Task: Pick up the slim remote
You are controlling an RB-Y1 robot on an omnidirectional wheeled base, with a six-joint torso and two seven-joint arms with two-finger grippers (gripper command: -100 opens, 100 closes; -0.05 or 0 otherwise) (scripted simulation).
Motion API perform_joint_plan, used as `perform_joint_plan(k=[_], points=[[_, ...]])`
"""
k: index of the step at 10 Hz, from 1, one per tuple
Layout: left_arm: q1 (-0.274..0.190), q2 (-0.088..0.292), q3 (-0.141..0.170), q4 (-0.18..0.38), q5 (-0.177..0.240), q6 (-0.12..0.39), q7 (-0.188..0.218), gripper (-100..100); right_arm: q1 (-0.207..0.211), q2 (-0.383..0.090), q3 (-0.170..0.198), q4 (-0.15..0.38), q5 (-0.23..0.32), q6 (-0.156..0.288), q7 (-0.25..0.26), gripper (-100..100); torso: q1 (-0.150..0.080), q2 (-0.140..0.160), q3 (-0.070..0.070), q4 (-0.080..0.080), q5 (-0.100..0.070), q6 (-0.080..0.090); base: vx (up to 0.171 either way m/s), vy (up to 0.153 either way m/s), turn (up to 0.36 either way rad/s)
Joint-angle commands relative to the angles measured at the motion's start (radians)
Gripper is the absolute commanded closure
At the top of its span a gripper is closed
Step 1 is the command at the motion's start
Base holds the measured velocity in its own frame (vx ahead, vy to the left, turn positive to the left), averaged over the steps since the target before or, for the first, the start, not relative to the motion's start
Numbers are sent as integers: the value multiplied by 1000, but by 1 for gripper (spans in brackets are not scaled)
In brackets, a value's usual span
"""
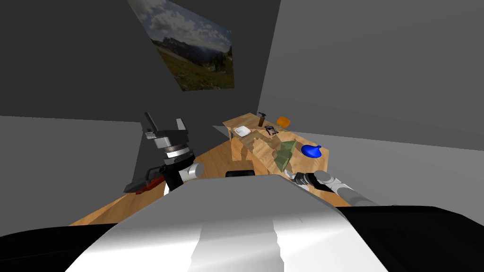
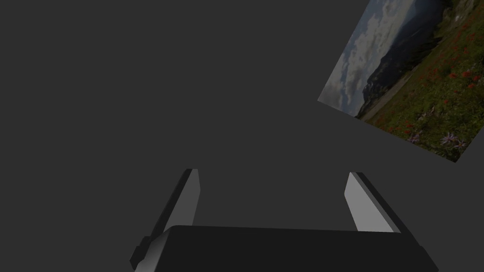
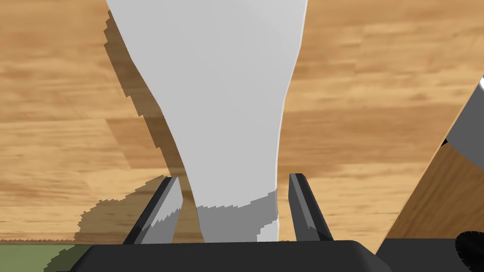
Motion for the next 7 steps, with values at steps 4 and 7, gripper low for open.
perform_joint_plan(k=[4, 7], points=[[0, 0, 0, 0, 0, 0, 0, 0, 4, -34, -15, -34, 7, -26, -16, 100, 2, 1, 0, 0, 1, 2, -3, 20, -64], [0, 0, 0, 0, 0, 0, 0, 0, 8, -42, -22, -37, 5, -35, -11, 0, 3, 1, 1, 0, 1, 0, -6, 19, -35]])
